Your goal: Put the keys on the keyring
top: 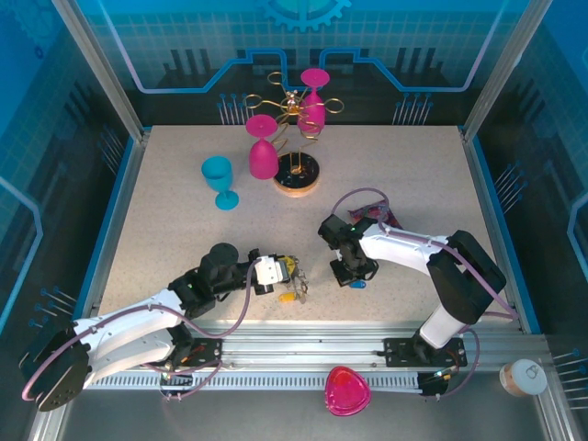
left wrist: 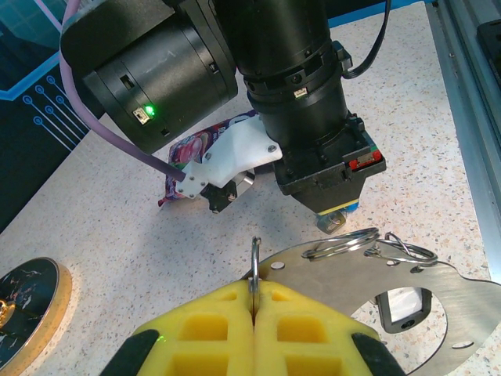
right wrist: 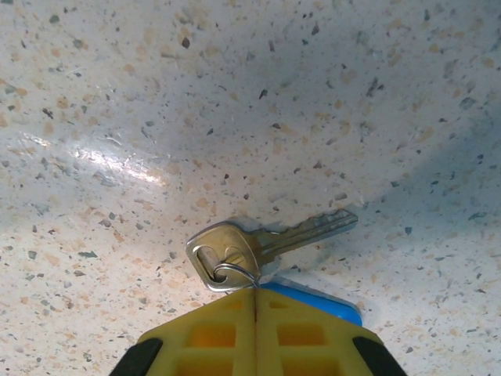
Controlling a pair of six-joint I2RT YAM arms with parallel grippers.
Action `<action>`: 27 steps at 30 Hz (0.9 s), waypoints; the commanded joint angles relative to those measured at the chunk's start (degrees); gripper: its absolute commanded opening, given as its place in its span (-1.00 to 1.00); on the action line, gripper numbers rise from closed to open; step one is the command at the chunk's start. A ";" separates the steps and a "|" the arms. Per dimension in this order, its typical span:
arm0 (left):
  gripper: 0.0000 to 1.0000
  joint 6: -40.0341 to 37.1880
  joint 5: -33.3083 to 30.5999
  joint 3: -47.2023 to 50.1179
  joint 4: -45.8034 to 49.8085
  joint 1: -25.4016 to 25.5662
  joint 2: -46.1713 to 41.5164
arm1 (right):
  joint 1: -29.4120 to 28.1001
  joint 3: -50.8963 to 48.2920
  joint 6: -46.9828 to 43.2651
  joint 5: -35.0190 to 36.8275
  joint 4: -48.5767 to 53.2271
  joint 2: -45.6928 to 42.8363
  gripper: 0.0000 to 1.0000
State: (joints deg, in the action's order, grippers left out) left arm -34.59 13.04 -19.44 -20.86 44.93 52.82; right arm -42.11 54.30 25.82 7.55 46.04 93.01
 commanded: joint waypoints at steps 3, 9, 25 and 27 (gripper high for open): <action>-1.00 -0.48 -0.20 -0.21 -1.27 0.53 -0.17 | -0.66 0.45 0.00 -1.91 0.50 -0.21 -0.86; -1.00 -0.56 -0.21 -0.07 -1.16 0.51 -0.17 | -0.25 0.25 -0.10 -0.53 0.52 0.39 -0.30; -1.00 -0.90 -0.30 -0.10 -1.25 0.52 0.31 | -0.17 1.35 -1.32 -2.22 -1.57 3.93 -0.51; -1.00 -0.87 -0.36 -0.07 -1.22 0.52 0.40 | -0.13 1.76 -1.29 -1.99 -0.99 3.36 -0.61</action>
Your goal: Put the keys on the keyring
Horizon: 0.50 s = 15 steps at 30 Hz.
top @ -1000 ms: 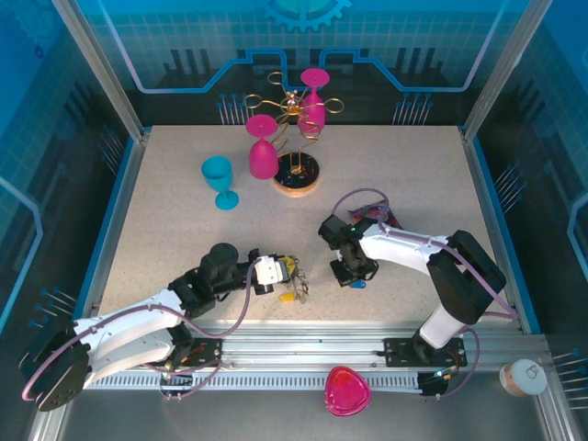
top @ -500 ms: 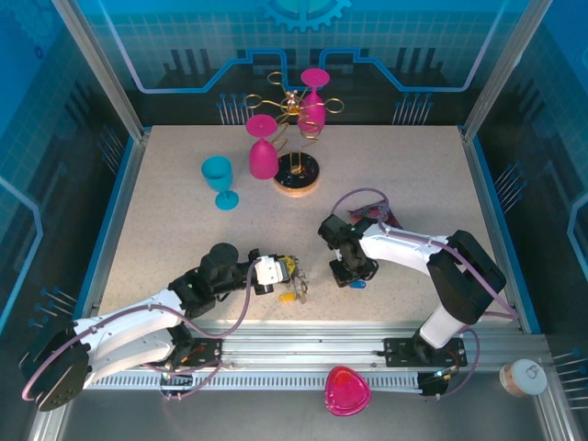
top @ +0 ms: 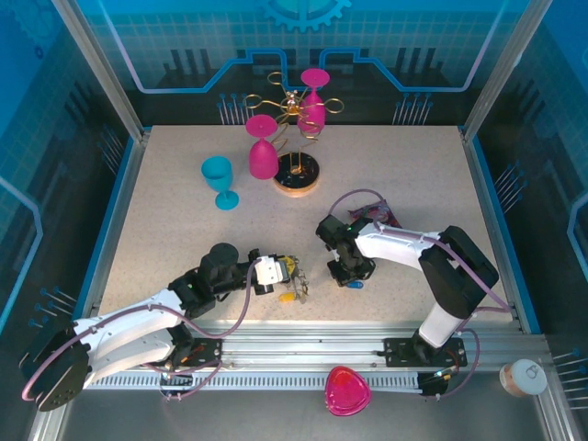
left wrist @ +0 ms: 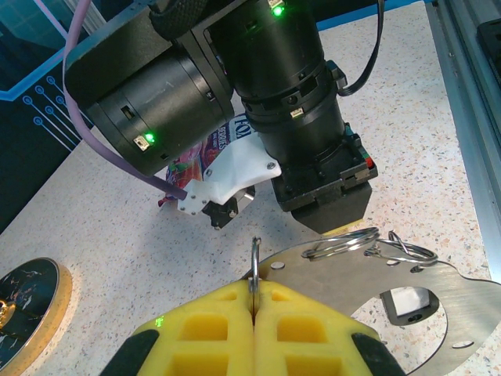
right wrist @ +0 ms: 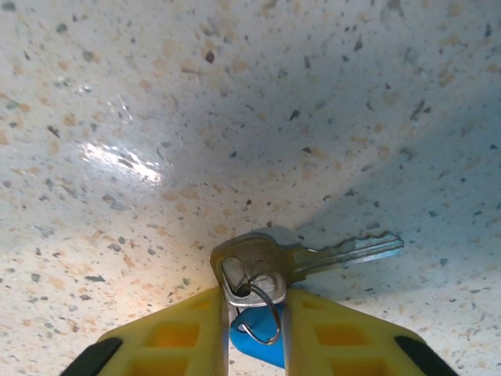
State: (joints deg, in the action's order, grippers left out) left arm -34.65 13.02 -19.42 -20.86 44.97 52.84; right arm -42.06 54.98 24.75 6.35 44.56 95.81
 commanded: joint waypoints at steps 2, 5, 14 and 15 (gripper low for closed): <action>-1.00 -0.93 -0.32 -0.12 -1.26 0.47 0.42 | -0.25 1.49 -0.17 -0.46 1.18 -0.14 -0.70; -1.00 -0.89 -0.29 -0.09 -1.29 0.47 0.42 | -0.31 1.73 -0.14 0.13 2.16 -1.22 -0.80; -1.00 -0.93 -0.33 -0.09 -1.16 0.48 0.42 | -0.47 1.79 0.12 0.03 2.39 -2.03 -0.92; -1.00 -0.94 -0.35 -0.09 -1.14 0.47 0.42 | -0.39 1.83 0.08 -0.10 2.38 -2.14 -0.90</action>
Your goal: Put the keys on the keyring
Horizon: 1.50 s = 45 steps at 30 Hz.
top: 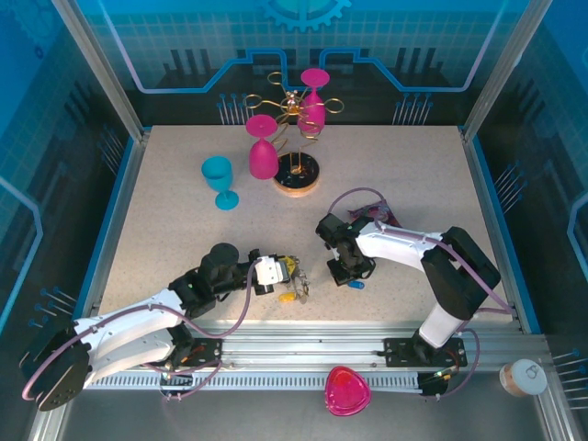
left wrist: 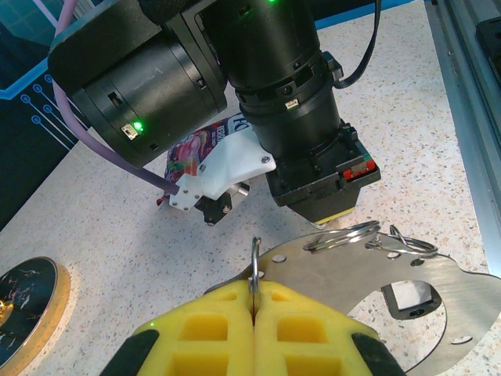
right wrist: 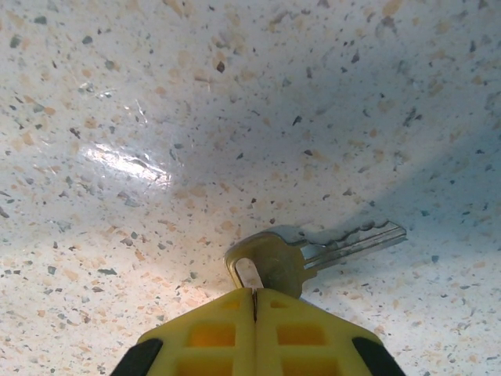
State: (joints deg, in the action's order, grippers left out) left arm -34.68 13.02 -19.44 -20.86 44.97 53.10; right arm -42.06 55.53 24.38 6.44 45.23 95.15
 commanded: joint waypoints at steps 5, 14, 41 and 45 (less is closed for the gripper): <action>-1.00 -0.91 -0.11 -0.16 -1.15 0.51 0.29 | -0.45 1.33 0.31 -0.02 1.67 -0.63 -0.60; -1.00 -0.97 -0.02 -0.16 -1.02 0.47 0.37 | -0.46 2.12 0.05 0.53 1.88 0.38 -0.65; -1.00 -1.06 0.04 -0.16 -0.81 0.48 0.25 | -0.45 2.77 -0.34 1.49 3.37 1.75 -0.82; -1.00 -1.13 -0.04 -0.16 -0.77 0.48 0.19 | -0.47 2.82 -0.54 1.38 3.62 1.80 -0.67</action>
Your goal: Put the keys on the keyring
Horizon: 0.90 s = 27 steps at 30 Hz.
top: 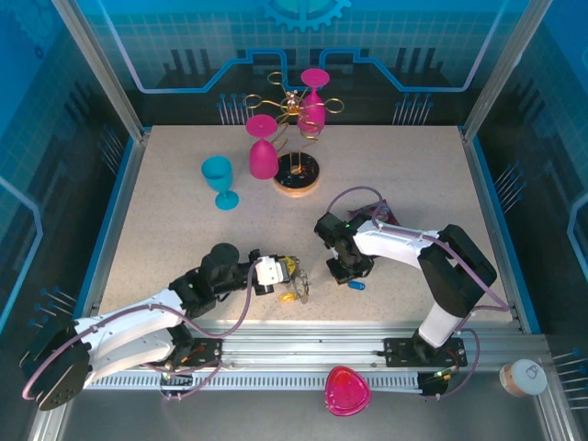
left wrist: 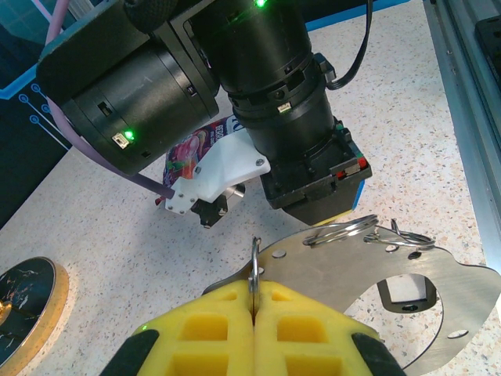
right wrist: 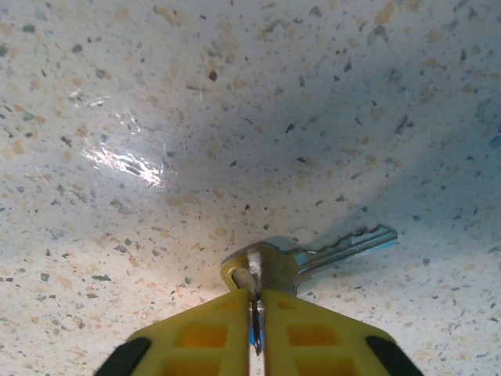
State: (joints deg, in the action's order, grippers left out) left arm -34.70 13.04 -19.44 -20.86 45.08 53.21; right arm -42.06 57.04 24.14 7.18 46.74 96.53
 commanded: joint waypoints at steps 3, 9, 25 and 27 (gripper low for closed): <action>-1.00 -1.11 -0.09 -0.20 -0.67 0.36 0.05 | -0.44 1.41 -0.32 0.53 2.30 0.71 -0.67; -1.00 -1.18 -0.06 -0.16 -0.70 0.40 -0.03 | -0.40 1.41 -0.41 0.48 2.32 0.99 -0.76; -1.00 -1.31 -0.20 -0.16 -0.58 0.36 -0.04 | -0.41 1.54 -0.66 0.23 2.57 1.73 -0.80; -1.00 -1.33 -0.15 -0.16 -0.59 0.36 -0.06 | -0.42 1.52 -0.59 0.28 2.65 1.62 -0.88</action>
State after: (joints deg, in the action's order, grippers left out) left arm -34.89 13.02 -19.42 -20.84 45.08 53.21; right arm -42.06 57.23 23.70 7.27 47.35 97.17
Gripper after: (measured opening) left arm 0.054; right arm 0.075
